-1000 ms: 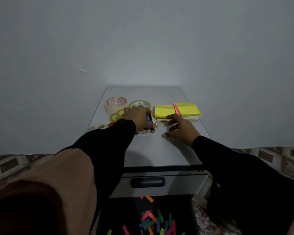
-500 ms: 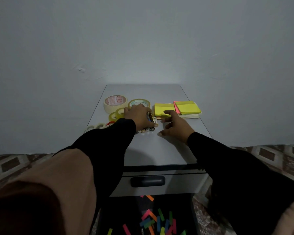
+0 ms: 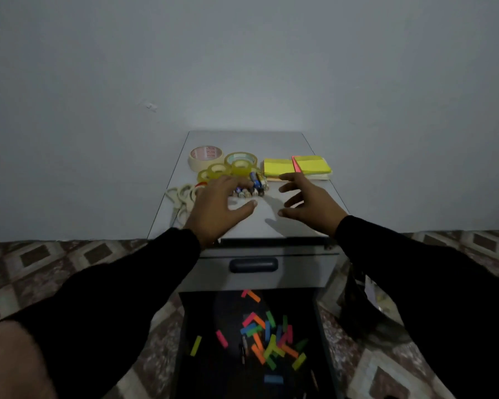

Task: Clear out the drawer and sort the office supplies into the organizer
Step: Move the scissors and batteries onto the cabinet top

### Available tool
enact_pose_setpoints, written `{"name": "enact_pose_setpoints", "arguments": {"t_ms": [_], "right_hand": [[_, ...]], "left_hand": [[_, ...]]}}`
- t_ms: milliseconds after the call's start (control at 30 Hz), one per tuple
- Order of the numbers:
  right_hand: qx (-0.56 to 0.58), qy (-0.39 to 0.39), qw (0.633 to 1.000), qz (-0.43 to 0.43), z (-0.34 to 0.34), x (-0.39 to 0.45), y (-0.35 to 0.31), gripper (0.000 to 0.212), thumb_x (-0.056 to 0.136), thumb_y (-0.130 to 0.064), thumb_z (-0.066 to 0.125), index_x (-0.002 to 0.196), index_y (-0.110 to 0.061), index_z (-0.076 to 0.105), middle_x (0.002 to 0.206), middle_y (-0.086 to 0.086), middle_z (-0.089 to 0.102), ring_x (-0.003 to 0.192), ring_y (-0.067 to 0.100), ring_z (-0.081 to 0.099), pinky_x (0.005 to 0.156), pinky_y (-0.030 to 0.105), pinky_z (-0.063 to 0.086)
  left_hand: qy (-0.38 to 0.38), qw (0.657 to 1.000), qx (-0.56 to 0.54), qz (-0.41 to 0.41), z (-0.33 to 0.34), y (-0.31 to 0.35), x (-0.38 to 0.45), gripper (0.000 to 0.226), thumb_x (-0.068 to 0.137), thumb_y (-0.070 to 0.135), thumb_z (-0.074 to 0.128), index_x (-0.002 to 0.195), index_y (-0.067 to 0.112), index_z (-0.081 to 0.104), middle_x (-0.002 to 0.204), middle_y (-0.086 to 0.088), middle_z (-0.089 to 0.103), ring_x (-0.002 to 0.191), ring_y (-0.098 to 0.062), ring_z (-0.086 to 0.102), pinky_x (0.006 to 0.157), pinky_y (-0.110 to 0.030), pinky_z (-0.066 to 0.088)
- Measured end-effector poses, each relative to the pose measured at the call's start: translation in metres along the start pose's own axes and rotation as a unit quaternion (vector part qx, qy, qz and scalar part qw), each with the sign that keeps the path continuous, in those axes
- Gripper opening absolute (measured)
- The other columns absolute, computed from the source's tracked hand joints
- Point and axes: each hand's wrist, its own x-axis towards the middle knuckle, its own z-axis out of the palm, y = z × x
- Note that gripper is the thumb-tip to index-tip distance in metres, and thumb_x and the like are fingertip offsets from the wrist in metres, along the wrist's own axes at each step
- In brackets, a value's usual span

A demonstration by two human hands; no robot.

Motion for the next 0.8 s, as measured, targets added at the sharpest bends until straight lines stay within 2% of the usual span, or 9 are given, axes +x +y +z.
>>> {"name": "enact_pose_setpoints", "arguments": {"t_ms": [67,133,267,367,500,567,700,800], "right_hand": [[-0.003,-0.018,1.0,0.0,-0.001,-0.026,-0.005,0.063,0.078,-0.011,0.073,0.132,-0.019,0.041,0.118,0.0,0.055,0.089,0.02,0.062,0.083,0.029,0.05],[-0.009,-0.045,0.999,0.0,0.004,-0.054,-0.006,0.061,0.079,-0.01,0.072,0.132,-0.02,0.042,0.117,-0.001,0.055,0.091,0.02,0.062,0.085,0.031,0.052],[-0.044,-0.116,0.992,0.012,0.023,-0.101,0.006,0.062,0.081,-0.013,0.071,0.134,-0.018,0.04,0.118,0.0,0.053,0.094,0.017,0.06,0.087,0.031,0.051],[-0.054,-0.149,0.987,0.041,0.044,-0.13,0.024,0.064,0.08,-0.012,0.072,0.135,-0.016,0.04,0.123,0.004,0.054,0.097,0.018,0.059,0.089,0.034,0.051],[-0.06,-0.182,0.978,0.082,0.075,-0.16,0.055,0.063,0.079,-0.009,0.071,0.134,-0.015,0.04,0.121,0.002,0.053,0.098,0.009,0.052,0.083,0.021,0.043],[-0.06,-0.187,0.975,0.106,0.09,-0.169,0.07,0.061,0.079,-0.006,0.07,0.133,-0.012,0.042,0.121,0.005,0.054,0.096,0.013,0.054,0.084,0.023,0.045],[-0.075,-0.192,0.968,0.146,0.118,-0.178,0.098,0.056,0.08,-0.008,0.069,0.131,-0.01,0.045,0.119,0.01,0.058,0.098,0.025,0.061,0.09,0.035,0.049],[-0.078,-0.203,0.961,0.172,0.137,-0.177,0.115,0.051,0.081,-0.007,0.067,0.127,-0.005,0.047,0.121,0.011,0.057,0.099,0.027,0.06,0.084,0.027,0.045]], "left_hand": [[0.026,0.999,-0.01,0.02,-0.007,0.003,-0.036,0.046,0.076,0.048,0.054,0.107,0.016,0.064,0.103,0.005,0.058,0.101,-0.009,0.051,0.087,-0.022,0.039],[0.035,0.999,0.015,0.038,-0.009,0.003,-0.072,0.042,0.08,0.043,0.055,0.108,0.013,0.064,0.106,0.0,0.061,0.101,-0.012,0.052,0.086,-0.018,0.038],[-0.011,1.0,0.019,-0.012,0.002,-0.005,-0.139,0.047,0.078,0.045,0.052,0.112,0.015,0.062,0.108,0.0,0.058,0.104,-0.013,0.05,0.085,-0.015,0.035],[-0.06,0.996,0.049,-0.035,0.02,-0.027,-0.181,0.051,0.079,0.05,0.051,0.115,0.014,0.06,0.111,-0.005,0.059,0.106,-0.022,0.055,0.091,-0.023,0.038],[-0.122,0.984,0.088,-0.1,0.041,-0.053,-0.222,0.064,0.075,0.057,0.047,0.119,0.013,0.059,0.115,-0.007,0.059,0.109,-0.023,0.053,0.092,-0.023,0.034],[-0.143,0.977,0.107,-0.116,0.051,-0.067,-0.236,0.066,0.075,0.058,0.046,0.121,0.011,0.058,0.118,-0.009,0.059,0.11,-0.026,0.054,0.094,-0.03,0.038],[-0.18,0.965,0.131,-0.14,0.07,-0.097,-0.255,0.066,0.076,0.056,0.047,0.122,0.01,0.058,0.118,-0.011,0.059,0.11,-0.031,0.055,0.095,-0.039,0.042],[-0.199,0.96,0.146,-0.132,0.085,-0.114,-0.259,0.067,0.076,0.053,0.048,0.12,0.004,0.059,0.116,-0.016,0.061,0.107,-0.035,0.058,0.096,-0.036,0.038]]}}
